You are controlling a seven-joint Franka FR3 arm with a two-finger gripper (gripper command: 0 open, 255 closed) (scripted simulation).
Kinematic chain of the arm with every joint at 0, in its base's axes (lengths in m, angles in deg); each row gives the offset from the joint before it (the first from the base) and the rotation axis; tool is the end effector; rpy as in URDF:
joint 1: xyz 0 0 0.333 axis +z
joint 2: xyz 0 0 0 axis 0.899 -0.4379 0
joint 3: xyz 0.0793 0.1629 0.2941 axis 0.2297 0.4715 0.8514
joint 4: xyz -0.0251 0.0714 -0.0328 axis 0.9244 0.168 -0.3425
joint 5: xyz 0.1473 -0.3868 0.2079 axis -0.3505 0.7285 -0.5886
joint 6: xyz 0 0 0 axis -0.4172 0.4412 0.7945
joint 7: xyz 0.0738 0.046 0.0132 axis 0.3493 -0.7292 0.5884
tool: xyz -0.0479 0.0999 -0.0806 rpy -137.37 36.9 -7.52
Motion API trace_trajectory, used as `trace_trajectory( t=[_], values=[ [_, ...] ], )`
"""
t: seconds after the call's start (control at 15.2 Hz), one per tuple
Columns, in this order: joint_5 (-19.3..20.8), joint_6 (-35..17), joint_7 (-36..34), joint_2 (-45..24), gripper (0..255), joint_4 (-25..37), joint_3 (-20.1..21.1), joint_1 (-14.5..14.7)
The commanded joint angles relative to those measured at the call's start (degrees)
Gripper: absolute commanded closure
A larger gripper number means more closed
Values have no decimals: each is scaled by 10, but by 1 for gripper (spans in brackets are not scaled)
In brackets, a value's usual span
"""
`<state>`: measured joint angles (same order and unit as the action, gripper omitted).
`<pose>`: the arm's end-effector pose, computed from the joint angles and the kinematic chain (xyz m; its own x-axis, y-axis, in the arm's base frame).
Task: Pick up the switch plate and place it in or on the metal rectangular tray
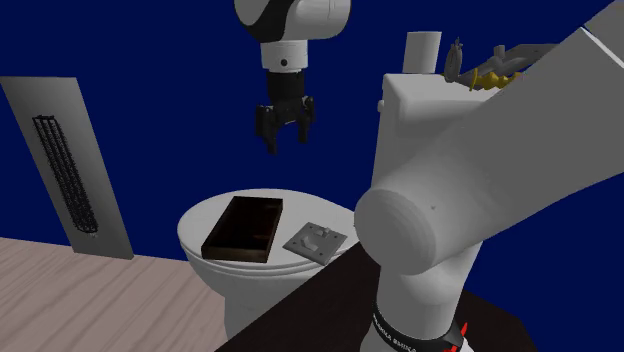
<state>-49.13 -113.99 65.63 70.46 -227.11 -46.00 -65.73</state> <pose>0.3907 -0.0529 0.4241 0.9980 0.0557 0.0301 0.0548 -0.9980 0.0299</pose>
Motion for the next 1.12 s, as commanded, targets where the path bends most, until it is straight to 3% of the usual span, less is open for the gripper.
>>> trace_trajectory(
  t=[0.0, 0.66, 1.06],
  values=[
    [8, -50, 8, -21, 0, -28, -11, -6],
    [31, -293, 39, -218, 0, -74, -55, -22],
    [6, -434, 78, -378, 0, -55, -78, -21]
  ],
)
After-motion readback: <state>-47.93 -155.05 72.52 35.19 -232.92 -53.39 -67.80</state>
